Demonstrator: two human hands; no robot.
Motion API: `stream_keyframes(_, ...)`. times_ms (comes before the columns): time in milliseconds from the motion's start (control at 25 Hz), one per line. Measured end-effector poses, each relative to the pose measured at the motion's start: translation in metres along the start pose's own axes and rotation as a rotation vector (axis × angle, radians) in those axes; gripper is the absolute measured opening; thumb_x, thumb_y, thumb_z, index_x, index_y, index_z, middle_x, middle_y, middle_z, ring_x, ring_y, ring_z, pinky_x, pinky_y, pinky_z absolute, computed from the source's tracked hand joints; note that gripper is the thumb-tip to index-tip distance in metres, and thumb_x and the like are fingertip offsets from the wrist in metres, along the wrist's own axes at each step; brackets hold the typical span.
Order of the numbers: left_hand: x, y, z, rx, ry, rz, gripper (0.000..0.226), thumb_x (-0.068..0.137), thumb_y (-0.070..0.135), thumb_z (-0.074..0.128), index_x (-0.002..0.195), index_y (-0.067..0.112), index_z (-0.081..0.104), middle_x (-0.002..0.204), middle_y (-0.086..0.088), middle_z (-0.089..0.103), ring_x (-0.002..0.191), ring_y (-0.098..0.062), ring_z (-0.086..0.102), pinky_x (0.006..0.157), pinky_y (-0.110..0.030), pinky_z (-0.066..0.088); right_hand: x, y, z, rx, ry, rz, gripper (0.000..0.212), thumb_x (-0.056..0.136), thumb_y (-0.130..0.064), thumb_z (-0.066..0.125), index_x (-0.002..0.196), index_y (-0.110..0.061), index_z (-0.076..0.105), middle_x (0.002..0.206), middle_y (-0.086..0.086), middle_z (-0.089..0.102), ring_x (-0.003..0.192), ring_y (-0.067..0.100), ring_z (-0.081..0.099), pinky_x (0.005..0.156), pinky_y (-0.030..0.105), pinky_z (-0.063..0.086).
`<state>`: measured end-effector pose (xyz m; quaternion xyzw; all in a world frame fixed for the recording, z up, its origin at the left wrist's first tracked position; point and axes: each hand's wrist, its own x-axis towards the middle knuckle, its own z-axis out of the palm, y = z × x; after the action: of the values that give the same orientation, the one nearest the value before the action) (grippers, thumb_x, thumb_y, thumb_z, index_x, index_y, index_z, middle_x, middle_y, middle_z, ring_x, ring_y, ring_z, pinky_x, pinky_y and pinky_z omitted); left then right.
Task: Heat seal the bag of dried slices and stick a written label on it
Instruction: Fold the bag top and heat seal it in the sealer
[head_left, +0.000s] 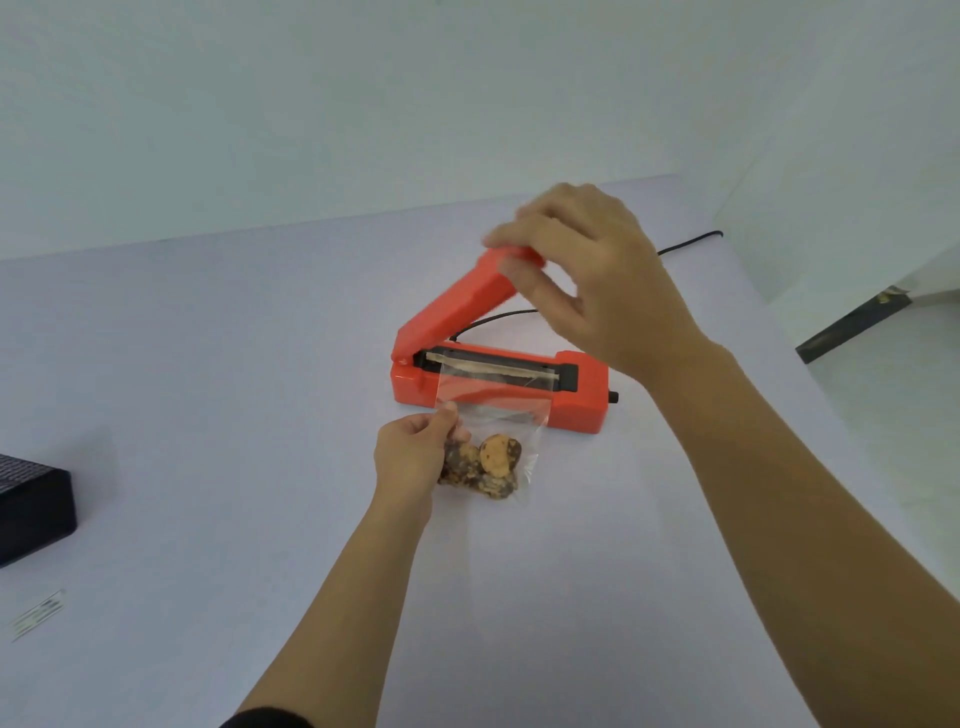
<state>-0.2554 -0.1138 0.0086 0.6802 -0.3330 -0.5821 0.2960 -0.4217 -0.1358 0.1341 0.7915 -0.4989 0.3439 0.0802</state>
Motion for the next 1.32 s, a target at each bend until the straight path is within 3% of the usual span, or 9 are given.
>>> stream_keyframes(80, 0.001, -0.001, 0.000, 0.009, -0.001, -0.001, 0.027, 0.087, 0.029, 0.062, 0.063, 0.016, 0.065, 0.071, -0.003, 0.068, 0.078, -0.025, 0.063, 0.079, -0.038, 0.053, -0.025, 0.011, 0.001, -0.029, -0.007, 0.093, 0.019, 0.093, -0.017, 0.052, 0.102, -0.011, 0.067, 0.088, 0.009, 0.059, 0.082, 0.021, 0.051, 0.075, 0.036, 0.042)
stream_keyframes(200, 0.002, -0.003, 0.000, 0.007, -0.006, -0.004, 0.026, 0.087, 0.029, 0.062, 0.065, 0.016, 0.066, 0.073, -0.005, 0.069, 0.078, -0.026, 0.063, 0.081, -0.042, 0.054, -0.060, 0.022, 0.010, -0.091, -0.070, 0.207, 0.023, 0.093, -0.012, 0.047, 0.107, -0.012, 0.065, 0.090, 0.010, 0.055, 0.084, 0.019, 0.044, 0.077, 0.032, 0.038)
stream_keyframes(440, 0.005, -0.006, -0.001, -0.008, -0.029, -0.003, 0.030, 0.085, 0.031, 0.064, 0.073, 0.004, 0.067, 0.078, -0.014, 0.067, 0.074, -0.026, 0.061, 0.069, -0.036, 0.048, -0.093, 0.029, 0.030, -0.011, -0.275, 0.432, 0.042, 0.091, -0.019, 0.028, 0.126, -0.013, 0.051, 0.131, 0.005, 0.054, 0.121, 0.017, 0.045, 0.103, 0.032, 0.031)
stream_keyframes(600, 0.006, -0.005, -0.001, -0.026, -0.036, 0.002, 0.028, 0.086, 0.029, 0.064, 0.068, 0.008, 0.066, 0.076, -0.012, 0.068, 0.071, -0.025, 0.063, 0.067, -0.033, 0.049, -0.096, 0.032, 0.038, -0.095, -0.342, 0.503, 0.053, 0.095, -0.037, 0.019, 0.137, -0.014, 0.040, 0.144, 0.004, 0.043, 0.136, 0.017, 0.033, 0.110, 0.034, 0.023)
stream_keyframes(760, 0.005, -0.005, -0.002, -0.033, -0.039, 0.005, 0.028, 0.086, 0.031, 0.064, 0.067, 0.010, 0.067, 0.075, -0.011, 0.070, 0.073, -0.026, 0.064, 0.070, -0.035, 0.051, -0.109, 0.035, 0.049, -0.171, -0.541, 0.589, 0.058, 0.093, -0.038, 0.012, 0.144, -0.016, 0.025, 0.153, 0.000, 0.027, 0.143, 0.015, 0.017, 0.115, 0.040, 0.011)
stream_keyframes(1080, 0.004, -0.001, -0.002, -0.005, -0.041, -0.006, 0.029, 0.087, 0.033, 0.063, 0.065, 0.015, 0.067, 0.071, -0.003, 0.071, 0.073, -0.023, 0.063, 0.068, -0.033, 0.048, -0.113, 0.038, 0.058, -0.272, -0.592, 0.597, 0.067, 0.088, -0.044, -0.002, 0.147, -0.017, 0.015, 0.157, -0.001, 0.015, 0.144, 0.012, 0.008, 0.116, 0.038, 0.000)
stream_keyframes(1320, 0.004, 0.000, -0.003, 0.025, -0.037, -0.018, 0.030, 0.087, 0.035, 0.062, 0.064, 0.015, 0.067, 0.074, -0.007, 0.071, 0.077, -0.027, 0.065, 0.075, -0.038, 0.052, -0.112, 0.041, 0.059, -0.241, -0.621, 0.597, 0.074, 0.083, -0.047, -0.007, 0.147, -0.016, 0.012, 0.157, 0.000, 0.011, 0.144, 0.013, 0.006, 0.116, 0.037, 0.003)
